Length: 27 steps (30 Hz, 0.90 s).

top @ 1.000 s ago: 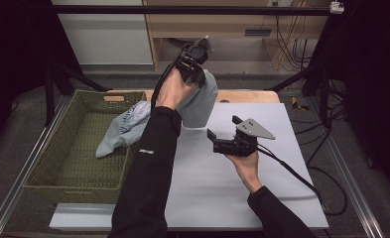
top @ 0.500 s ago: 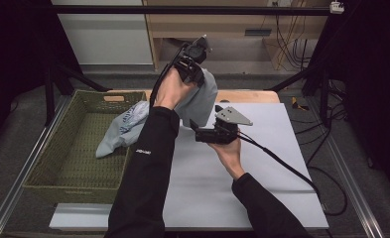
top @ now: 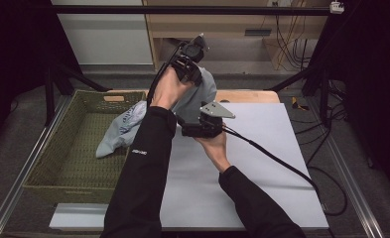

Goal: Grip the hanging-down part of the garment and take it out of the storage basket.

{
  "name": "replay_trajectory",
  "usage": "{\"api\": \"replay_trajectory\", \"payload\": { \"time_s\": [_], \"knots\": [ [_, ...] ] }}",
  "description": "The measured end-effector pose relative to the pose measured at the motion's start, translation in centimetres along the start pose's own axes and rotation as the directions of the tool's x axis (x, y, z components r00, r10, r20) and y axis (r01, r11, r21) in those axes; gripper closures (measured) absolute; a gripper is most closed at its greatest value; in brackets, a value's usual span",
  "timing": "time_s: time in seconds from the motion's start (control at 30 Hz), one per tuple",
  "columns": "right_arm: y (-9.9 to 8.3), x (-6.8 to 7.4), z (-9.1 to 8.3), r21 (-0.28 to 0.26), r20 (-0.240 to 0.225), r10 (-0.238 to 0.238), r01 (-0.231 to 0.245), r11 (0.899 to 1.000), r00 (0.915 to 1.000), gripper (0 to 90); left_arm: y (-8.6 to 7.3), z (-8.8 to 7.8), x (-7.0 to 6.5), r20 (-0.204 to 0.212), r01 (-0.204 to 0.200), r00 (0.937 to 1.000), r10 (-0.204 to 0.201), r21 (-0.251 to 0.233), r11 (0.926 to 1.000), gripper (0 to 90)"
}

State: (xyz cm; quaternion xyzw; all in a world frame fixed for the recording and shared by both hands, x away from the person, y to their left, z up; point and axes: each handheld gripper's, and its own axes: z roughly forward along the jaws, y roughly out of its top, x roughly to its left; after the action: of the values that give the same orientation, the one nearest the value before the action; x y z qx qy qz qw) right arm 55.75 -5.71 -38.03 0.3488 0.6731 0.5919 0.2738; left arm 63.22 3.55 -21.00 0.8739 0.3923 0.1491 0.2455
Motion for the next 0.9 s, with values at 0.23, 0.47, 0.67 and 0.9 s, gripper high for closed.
{"api": "replay_trajectory", "payload": {
  "time_s": [0.23, 0.47, 0.67, 0.9],
  "knots": [
    [0.0, 1.2, 2.1, -0.003, -0.026, 0.007, -0.007, 1.000, 0.9996, 1.3, 0.0, 0.0, -0.1, -0.003, -0.018, 0.9998, 0.018, 0.018, 0.9997, 82.0],
    [0.2, 1.6, 3.9, -0.002, -0.009, -0.013, 0.013, 1.000, 0.9999, 2.8, -0.2, -0.4, -0.2, -0.008, -0.021, 0.9997, 0.022, 0.019, 0.9996, 82.0],
    [0.3, 1.6, 4.9, 0.023, -0.006, 0.001, -0.001, 1.000, 1.0000, 13.0, -0.3, -0.3, -0.1, -0.014, -0.023, 0.9996, 0.024, 0.030, 0.9993, 82.0],
    [0.6, 1.6, 5.4, 0.032, -0.020, -0.038, 0.038, 0.999, 0.9991, 54.2, -0.5, -0.4, -0.2, -0.022, -0.027, 0.9994, 0.028, 0.029, 0.9992, 82.0]
  ]
}}
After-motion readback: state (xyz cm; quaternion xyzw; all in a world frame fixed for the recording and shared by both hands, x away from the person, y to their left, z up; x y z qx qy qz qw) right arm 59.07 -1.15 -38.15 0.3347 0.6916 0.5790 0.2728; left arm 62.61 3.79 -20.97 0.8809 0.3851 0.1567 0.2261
